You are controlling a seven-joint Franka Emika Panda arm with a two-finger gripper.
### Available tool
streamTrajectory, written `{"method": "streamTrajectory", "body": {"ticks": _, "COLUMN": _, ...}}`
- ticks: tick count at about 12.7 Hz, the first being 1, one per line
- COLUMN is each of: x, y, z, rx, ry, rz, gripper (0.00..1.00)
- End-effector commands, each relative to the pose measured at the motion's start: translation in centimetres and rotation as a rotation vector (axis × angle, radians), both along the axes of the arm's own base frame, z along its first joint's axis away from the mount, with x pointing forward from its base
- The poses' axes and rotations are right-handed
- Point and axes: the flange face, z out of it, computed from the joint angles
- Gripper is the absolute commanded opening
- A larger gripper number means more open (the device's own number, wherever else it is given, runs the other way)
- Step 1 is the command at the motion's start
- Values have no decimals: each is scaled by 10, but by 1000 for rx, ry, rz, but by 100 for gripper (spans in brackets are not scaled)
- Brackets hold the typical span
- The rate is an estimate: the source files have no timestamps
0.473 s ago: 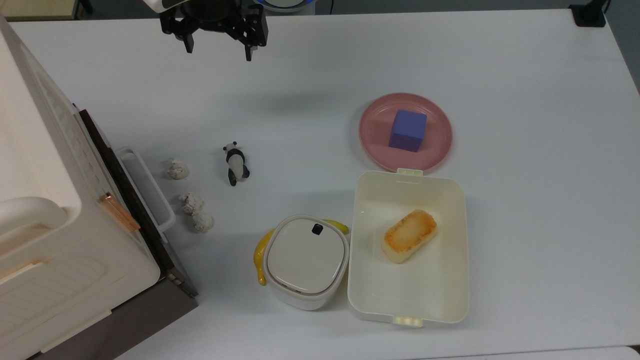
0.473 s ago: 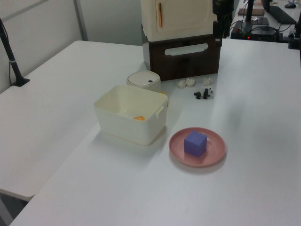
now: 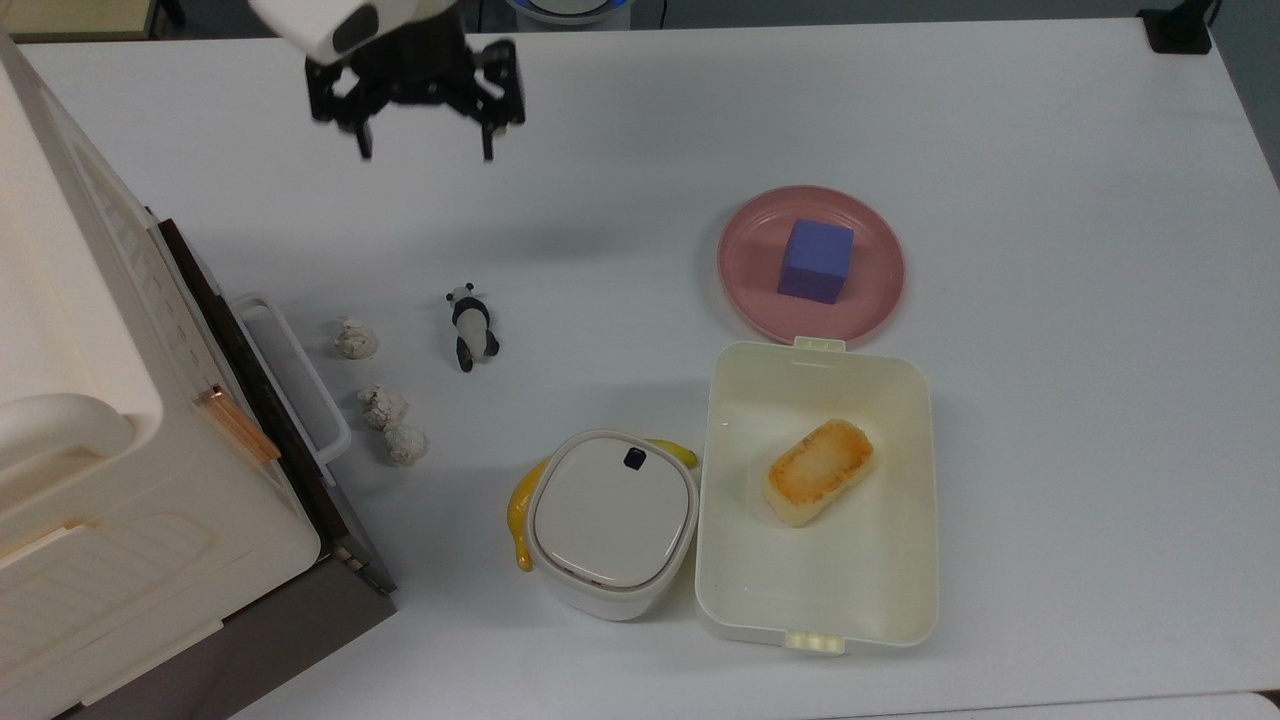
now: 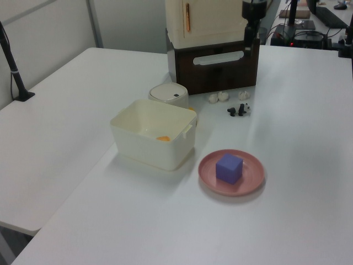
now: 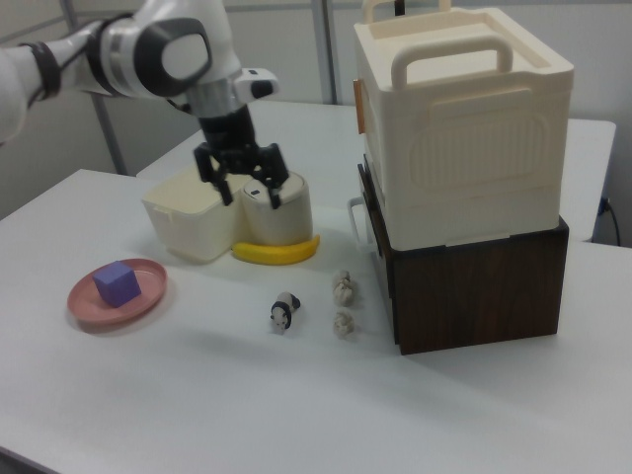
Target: Slide the drawer open
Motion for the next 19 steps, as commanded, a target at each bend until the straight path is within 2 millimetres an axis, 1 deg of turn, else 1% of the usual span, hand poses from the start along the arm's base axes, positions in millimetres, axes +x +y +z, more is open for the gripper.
{"method": "streamTrajectory", "body": {"ticks": 1, "x": 21, "y": -30, "z": -16, "rx": -41, "ry": -109, "rz": 66, "gripper": 100}}
{"method": "streamTrajectory", "body": {"ticks": 2, "x": 26, "y": -35, "z": -21, "rx": -55, "ry": -119, "rz": 82, "gripper": 100}}
{"method": "streamTrajectory", "body": {"ticks": 3, "x": 31, "y": -45, "z": -30, "rx": -69, "ry": -126, "rz": 82, "gripper": 100}}
{"method": "streamTrajectory", "body": {"ticks": 5, "x": 43, "y": -55, "z": -42, "rx": -102, "ry": -178, "rz": 85, "gripper": 96}}
{"method": "streamTrajectory", "body": {"ticks": 6, "x": 50, "y": -72, "z": -57, "rx": -124, "ry": -203, "rz": 67, "gripper": 95}}
{"method": "streamTrajectory", "body": {"ticks": 7, "x": 58, "y": -81, "z": -79, "rx": -142, "ry": -201, "rz": 64, "gripper": 93}}
{"method": "streamTrajectory", "body": {"ticks": 8, "x": 63, "y": -85, "z": -89, "rx": -156, "ry": -216, "rz": 66, "gripper": 92}}
{"method": "streamTrajectory", "body": {"ticks": 9, "x": 63, "y": -91, "z": -89, "rx": -160, "ry": -224, "rz": 60, "gripper": 90}}
{"method": "streamTrajectory", "body": {"ticks": 10, "x": 63, "y": -91, "z": -90, "rx": -164, "ry": -220, "rz": 62, "gripper": 86}}
{"method": "streamTrajectory", "body": {"ticks": 12, "x": 62, "y": -85, "z": -93, "rx": -156, "ry": -211, "rz": 66, "gripper": 73}}
{"method": "streamTrajectory", "body": {"ticks": 13, "x": 62, "y": -83, "z": -96, "rx": -151, "ry": -202, "rz": 67, "gripper": 63}}
{"method": "streamTrajectory", "body": {"ticks": 14, "x": 60, "y": -76, "z": -100, "rx": -137, "ry": -166, "rz": 71, "gripper": 49}}
{"method": "streamTrajectory", "body": {"ticks": 15, "x": 57, "y": -67, "z": -102, "rx": -124, "ry": -118, "rz": 76, "gripper": 45}}
{"method": "streamTrajectory", "body": {"ticks": 16, "x": 56, "y": -46, "z": -104, "rx": -112, "ry": -81, "rz": 99, "gripper": 45}}
{"method": "streamTrajectory", "body": {"ticks": 17, "x": 52, "y": -32, "z": -104, "rx": -101, "ry": -36, "rz": 114, "gripper": 41}}
{"method": "streamTrajectory", "body": {"ticks": 19, "x": 37, "y": -5, "z": -80, "rx": -71, "ry": 17, "rz": 140, "gripper": 40}}
